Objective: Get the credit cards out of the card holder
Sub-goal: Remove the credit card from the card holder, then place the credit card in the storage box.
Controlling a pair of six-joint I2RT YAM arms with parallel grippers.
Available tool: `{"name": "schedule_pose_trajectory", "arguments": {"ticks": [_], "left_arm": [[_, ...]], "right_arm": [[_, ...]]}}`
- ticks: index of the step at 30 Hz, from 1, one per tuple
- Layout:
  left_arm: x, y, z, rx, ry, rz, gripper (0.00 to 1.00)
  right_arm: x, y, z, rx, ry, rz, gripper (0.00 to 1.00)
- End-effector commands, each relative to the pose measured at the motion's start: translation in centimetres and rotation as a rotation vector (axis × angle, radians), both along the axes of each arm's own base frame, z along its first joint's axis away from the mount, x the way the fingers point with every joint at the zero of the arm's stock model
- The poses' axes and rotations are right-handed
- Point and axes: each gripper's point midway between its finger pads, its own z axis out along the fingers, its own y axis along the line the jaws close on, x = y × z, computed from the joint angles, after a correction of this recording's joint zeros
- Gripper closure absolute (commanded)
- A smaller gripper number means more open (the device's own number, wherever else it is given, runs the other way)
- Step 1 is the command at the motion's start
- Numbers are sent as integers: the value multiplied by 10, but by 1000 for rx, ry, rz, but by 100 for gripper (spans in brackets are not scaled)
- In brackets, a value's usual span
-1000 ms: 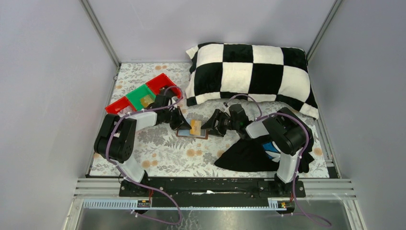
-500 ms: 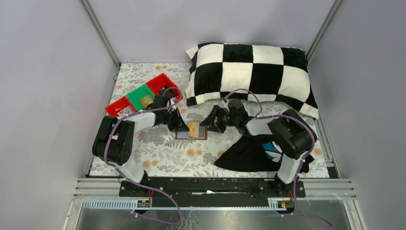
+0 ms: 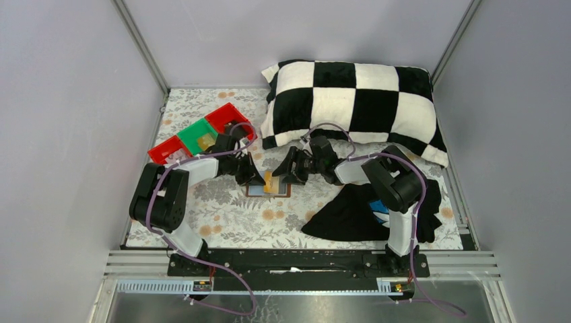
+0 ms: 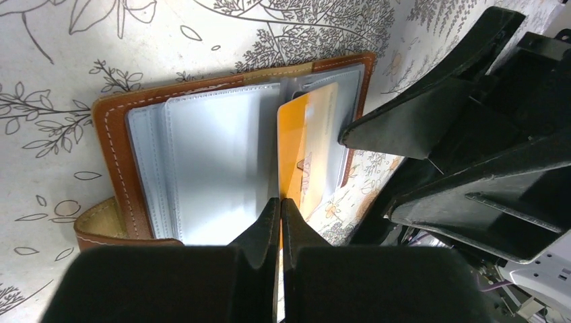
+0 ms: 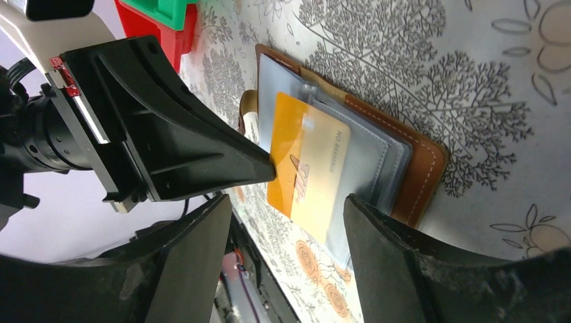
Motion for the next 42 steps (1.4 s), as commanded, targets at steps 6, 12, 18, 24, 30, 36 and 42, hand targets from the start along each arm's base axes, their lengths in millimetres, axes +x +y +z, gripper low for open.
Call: {"name": "schedule_pose_trajectory", "arguments": {"ticks": [6, 12, 18, 24, 30, 36, 42], "left_arm": [[11, 19, 13, 26, -53, 21, 100], [15, 32, 35, 31, -100, 44, 100], [20, 33, 54, 28, -136, 38, 100], [22, 33, 64, 27, -152, 34, 100], [40, 62, 94, 139, -188, 97, 100], [69, 118, 126, 238, -242, 260, 100], [94, 185, 134, 328, -249, 483, 100]], "right_arm": [[-20, -12, -36, -53, 91, -17, 30], [-22, -14, -37, -58, 89, -22, 30], [-19, -12, -27, -39, 66, -15, 30], [-16, -11, -10, -28, 22, -11, 30], [-15, -11, 11, -16, -20, -7, 30], [-12, -15, 32, -38, -86, 1, 29], [-13, -19, 36, -58, -106, -1, 28]]}}
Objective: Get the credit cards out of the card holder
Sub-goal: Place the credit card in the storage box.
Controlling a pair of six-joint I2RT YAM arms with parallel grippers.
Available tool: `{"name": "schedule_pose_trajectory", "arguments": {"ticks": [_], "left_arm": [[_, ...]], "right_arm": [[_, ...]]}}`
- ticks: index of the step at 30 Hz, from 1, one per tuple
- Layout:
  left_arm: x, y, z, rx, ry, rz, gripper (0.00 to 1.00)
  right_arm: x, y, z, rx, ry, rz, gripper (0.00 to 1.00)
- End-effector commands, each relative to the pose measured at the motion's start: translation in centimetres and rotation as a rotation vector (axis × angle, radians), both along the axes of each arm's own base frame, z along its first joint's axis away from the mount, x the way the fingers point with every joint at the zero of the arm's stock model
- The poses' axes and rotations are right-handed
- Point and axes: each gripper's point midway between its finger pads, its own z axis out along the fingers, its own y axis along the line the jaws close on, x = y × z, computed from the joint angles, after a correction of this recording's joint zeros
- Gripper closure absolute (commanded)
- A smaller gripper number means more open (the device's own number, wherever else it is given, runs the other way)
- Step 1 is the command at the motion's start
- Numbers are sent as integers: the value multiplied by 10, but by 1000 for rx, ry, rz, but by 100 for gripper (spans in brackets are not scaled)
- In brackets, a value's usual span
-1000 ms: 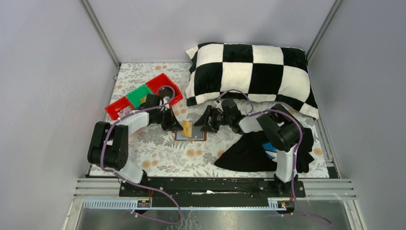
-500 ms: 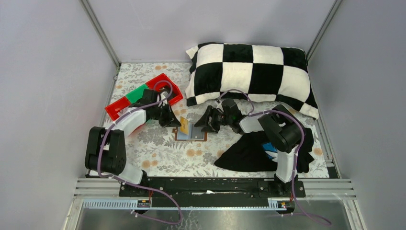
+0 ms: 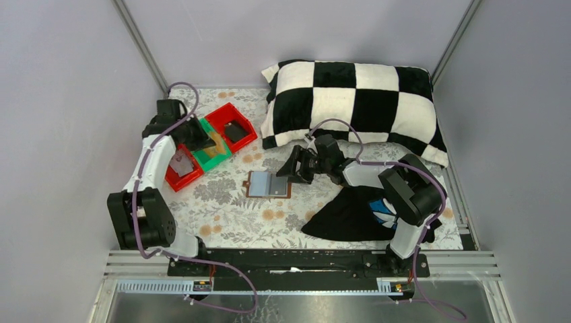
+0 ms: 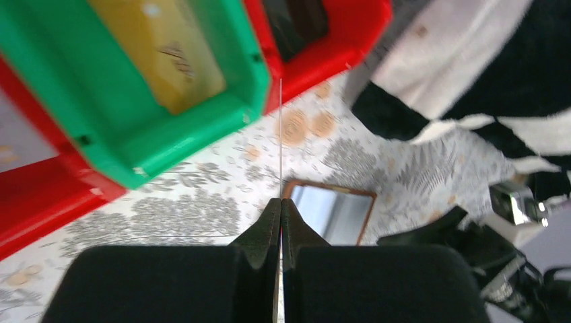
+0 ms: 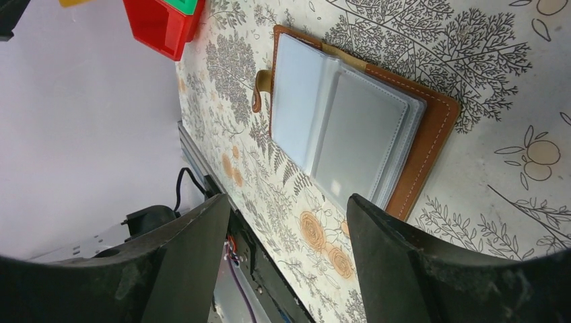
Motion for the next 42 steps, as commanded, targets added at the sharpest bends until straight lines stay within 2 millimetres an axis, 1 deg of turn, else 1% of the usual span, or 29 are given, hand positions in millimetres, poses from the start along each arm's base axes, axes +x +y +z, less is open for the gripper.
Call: {"name": "schedule_pose_trajectory", "arguments": {"ticks": [1, 3, 5, 8, 15, 19, 23, 24, 26, 28, 30, 31, 35, 37, 39, 40, 42], "left_arm": [[15, 41, 11, 73, -26, 136, 100], [27, 52, 7, 68, -29, 168, 100], [37, 58, -2, 56, -15, 196, 100], [52, 67, -8, 45, -40, 252, 100], [81, 76, -34, 22, -64, 325, 100], [89, 81, -52, 35, -46, 336, 100], [88, 84, -76, 55, 15, 331, 100], [87, 84, -82, 60, 34, 328, 96], [83, 85, -86, 66, 52, 329, 81], [80, 86, -81, 78, 53, 337, 73], [75, 87, -70, 89, 35, 347, 68], [72, 87, -63, 88, 21, 351, 68], [58, 71, -27, 125, -53, 326, 64], [51, 56, -5, 135, -109, 294, 64], [42, 33, 13, 142, -152, 240, 62], [35, 17, 20, 144, -167, 196, 62], [23, -7, 24, 140, -173, 128, 62]], "right_arm": [[3, 0, 17, -5, -64, 3, 27], [1, -1, 15, -2, -58, -1, 27], [1, -1, 14, -2, -54, -2, 27], [0, -3, 12, -8, -52, -7, 27], [0, -2, 10, -13, -49, -5, 27], [0, -3, 10, -19, -49, -5, 27], [1, -3, 9, -22, -47, -4, 27], [1, -3, 9, -22, -48, -4, 27], [2, -3, 8, -21, -46, -2, 27], [2, -2, 8, -18, -47, 0, 27], [3, -1, 9, -16, -48, 0, 27], [3, -1, 9, -16, -49, -1, 27], [3, -1, 7, -21, -48, -3, 27], [3, -1, 6, -21, -47, -2, 27], [3, -1, 7, -20, -48, -4, 27], [3, -1, 7, -19, -48, -4, 27], [4, -1, 7, -21, -49, -7, 27]]}}
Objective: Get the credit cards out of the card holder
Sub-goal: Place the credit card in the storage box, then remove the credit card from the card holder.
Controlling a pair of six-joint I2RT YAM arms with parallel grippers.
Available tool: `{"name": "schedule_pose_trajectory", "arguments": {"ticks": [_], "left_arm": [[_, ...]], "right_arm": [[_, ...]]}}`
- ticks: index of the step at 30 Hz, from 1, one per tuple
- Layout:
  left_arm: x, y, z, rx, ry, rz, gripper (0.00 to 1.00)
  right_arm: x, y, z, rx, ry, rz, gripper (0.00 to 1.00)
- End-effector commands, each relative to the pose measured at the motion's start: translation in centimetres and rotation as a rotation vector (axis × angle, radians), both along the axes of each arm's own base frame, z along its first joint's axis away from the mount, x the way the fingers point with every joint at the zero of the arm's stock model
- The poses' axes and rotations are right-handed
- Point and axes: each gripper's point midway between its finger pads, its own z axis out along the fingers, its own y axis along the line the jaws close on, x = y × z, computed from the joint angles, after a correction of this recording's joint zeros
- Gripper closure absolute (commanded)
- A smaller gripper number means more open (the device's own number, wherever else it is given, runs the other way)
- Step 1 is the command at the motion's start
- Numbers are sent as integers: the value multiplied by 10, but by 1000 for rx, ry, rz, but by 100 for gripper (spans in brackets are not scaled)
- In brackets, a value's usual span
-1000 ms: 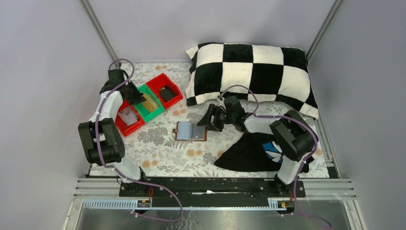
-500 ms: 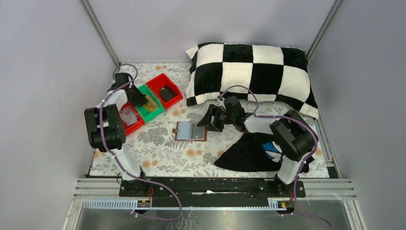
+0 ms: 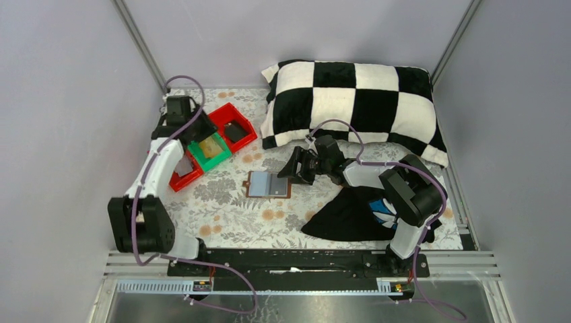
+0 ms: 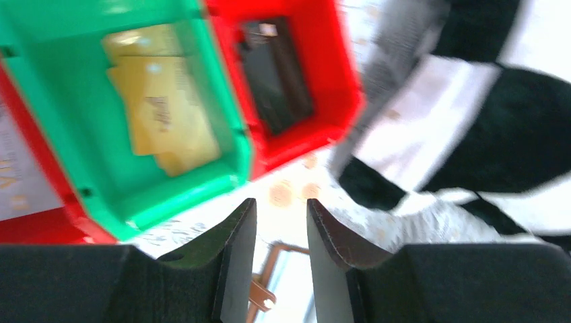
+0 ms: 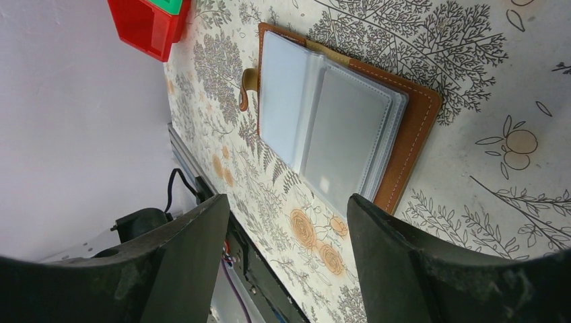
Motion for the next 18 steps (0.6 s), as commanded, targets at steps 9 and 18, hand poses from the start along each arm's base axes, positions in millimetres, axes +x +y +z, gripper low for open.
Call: {"name": "schedule_pose_trajectory", "arguments": {"ticks": [9, 18], "left_arm": [[-86, -123, -38, -79, 102, -336, 62], [-112, -158, -95, -148, 219, -424, 62]], "right_arm": [[7, 4, 5, -2, -35, -10, 31], [6, 5, -12, -17, 5, -8, 31]]}}
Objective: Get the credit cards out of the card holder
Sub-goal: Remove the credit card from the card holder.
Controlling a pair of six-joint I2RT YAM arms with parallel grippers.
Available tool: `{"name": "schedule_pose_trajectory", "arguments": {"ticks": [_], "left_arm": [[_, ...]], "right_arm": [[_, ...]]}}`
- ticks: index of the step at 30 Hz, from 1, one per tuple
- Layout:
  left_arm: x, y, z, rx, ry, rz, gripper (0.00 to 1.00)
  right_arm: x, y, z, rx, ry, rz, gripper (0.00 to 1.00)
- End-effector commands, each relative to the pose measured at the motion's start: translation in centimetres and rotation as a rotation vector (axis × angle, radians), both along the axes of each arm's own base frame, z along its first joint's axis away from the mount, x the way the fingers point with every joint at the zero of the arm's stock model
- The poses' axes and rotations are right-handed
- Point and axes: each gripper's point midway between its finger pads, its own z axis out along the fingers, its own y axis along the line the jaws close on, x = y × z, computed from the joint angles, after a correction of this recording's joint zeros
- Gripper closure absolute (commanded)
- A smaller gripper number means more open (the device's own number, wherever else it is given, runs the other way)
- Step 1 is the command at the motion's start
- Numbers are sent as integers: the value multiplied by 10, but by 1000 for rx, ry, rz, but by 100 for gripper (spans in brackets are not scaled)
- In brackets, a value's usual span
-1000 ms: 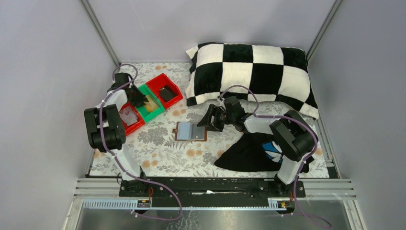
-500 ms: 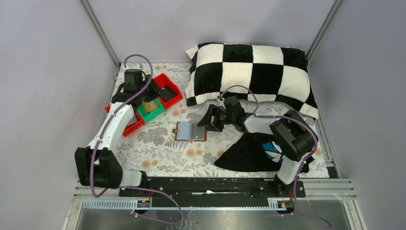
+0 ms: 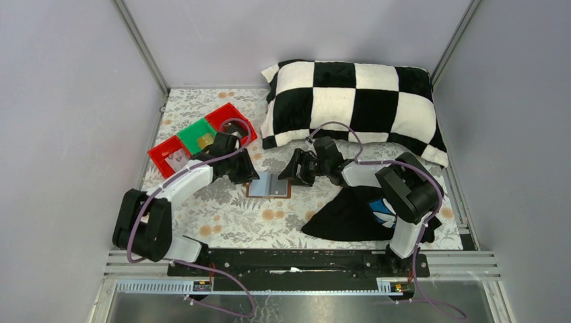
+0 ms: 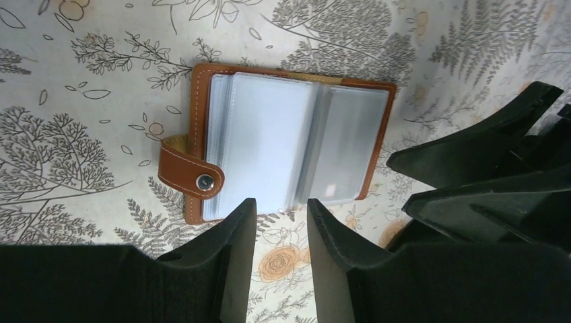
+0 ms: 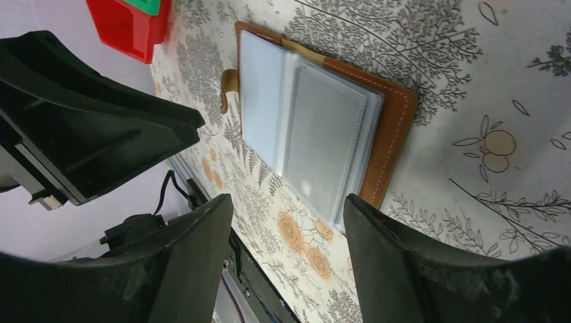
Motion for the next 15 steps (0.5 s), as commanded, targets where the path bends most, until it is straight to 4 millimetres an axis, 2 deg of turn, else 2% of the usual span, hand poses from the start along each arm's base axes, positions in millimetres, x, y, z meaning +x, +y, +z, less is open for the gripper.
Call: {"name": "schedule_pose_trajectory", "arguments": {"ticks": [1, 10, 15], "left_arm": [[12, -10, -10, -49, -10, 3, 62], [4, -2, -52, 9, 77, 13, 63], [0, 1, -61, 24, 93, 22, 63]], "right_arm": [[5, 6, -3, 1, -9, -1, 31], [2, 9, -3, 30, -9, 11, 32], [1, 12, -4, 37, -6, 19, 32]]}}
